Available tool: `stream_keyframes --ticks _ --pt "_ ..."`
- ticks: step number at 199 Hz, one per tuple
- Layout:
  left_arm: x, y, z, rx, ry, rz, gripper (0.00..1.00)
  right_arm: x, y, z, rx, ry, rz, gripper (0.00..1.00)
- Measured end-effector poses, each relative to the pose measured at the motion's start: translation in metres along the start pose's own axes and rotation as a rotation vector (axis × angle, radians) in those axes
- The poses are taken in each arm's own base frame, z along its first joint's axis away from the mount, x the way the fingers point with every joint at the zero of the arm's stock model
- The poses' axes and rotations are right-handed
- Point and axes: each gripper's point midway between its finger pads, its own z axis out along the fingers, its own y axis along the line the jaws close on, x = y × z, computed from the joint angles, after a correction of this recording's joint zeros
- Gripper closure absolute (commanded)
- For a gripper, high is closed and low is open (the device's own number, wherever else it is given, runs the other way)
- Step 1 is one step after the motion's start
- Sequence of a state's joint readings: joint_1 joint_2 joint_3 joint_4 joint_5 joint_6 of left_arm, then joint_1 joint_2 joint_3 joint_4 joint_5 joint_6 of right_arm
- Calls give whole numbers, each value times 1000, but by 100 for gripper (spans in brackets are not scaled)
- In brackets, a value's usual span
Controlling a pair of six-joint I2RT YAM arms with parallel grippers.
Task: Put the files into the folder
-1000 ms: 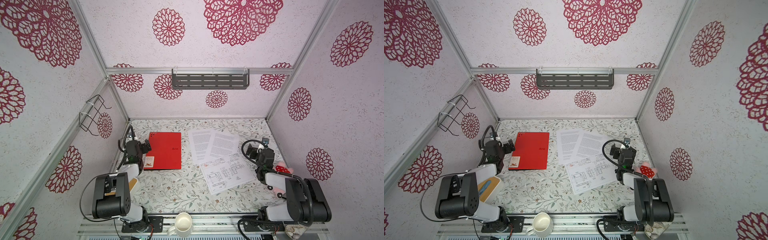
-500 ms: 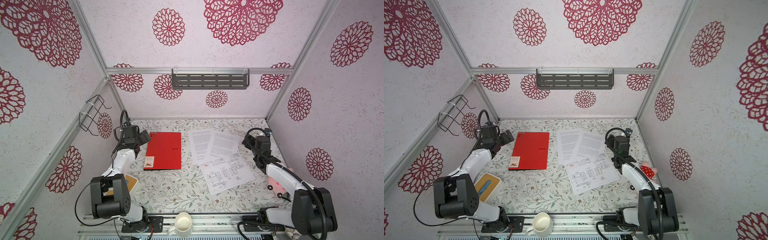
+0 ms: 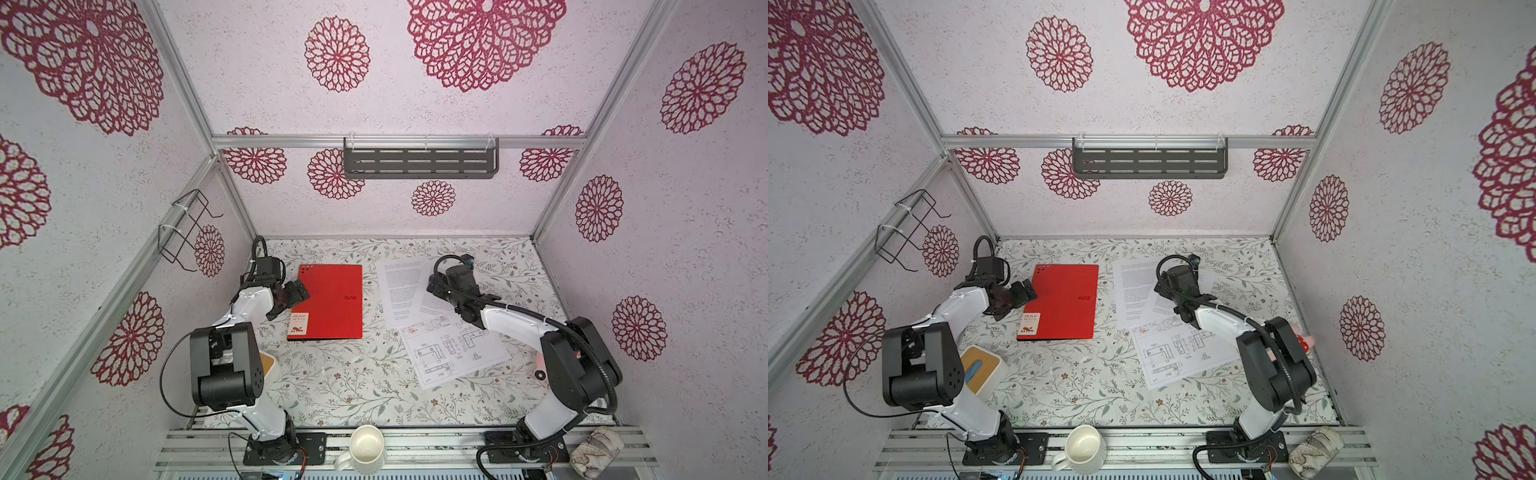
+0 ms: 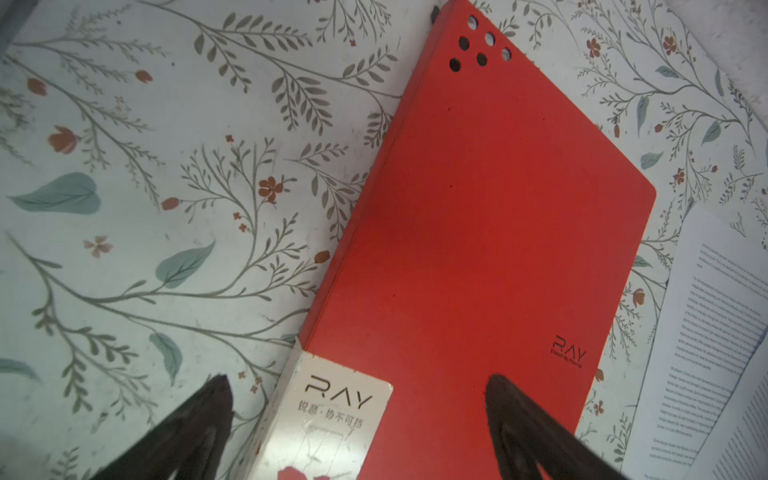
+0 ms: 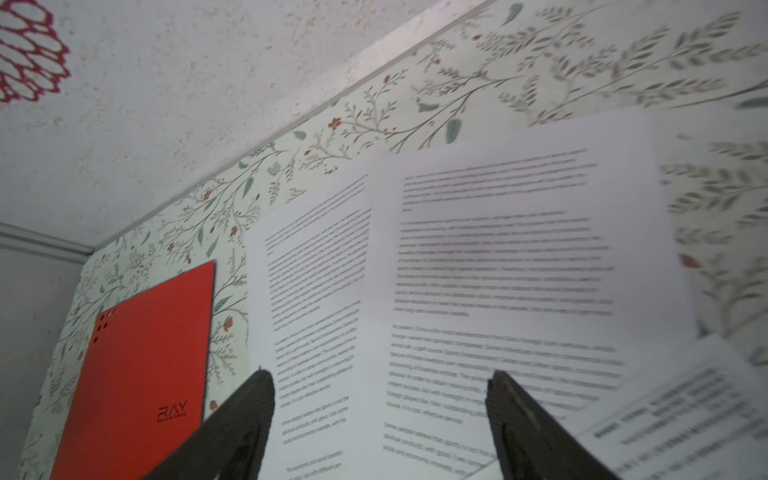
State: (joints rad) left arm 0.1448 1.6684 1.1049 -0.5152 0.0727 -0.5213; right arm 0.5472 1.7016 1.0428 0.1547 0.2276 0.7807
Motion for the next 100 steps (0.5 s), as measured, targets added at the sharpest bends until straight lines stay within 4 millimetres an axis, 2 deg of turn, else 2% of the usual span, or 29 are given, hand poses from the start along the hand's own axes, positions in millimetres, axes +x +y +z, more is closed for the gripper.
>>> stream_keyframes --ticks 13,45,67,100 --pt "5 0 2 7 16 -11 2 12 21 8 -35 31 4 18" --pt "23 6 8 5 65 -28 2 41 58 21 -87 108 27 19" --pt "34 8 11 8 101 -35 2 59 75 28 -109 153 44 20" --pt "43 2 18 49 147 -35 0 82 90 35 -122 209 52 21"
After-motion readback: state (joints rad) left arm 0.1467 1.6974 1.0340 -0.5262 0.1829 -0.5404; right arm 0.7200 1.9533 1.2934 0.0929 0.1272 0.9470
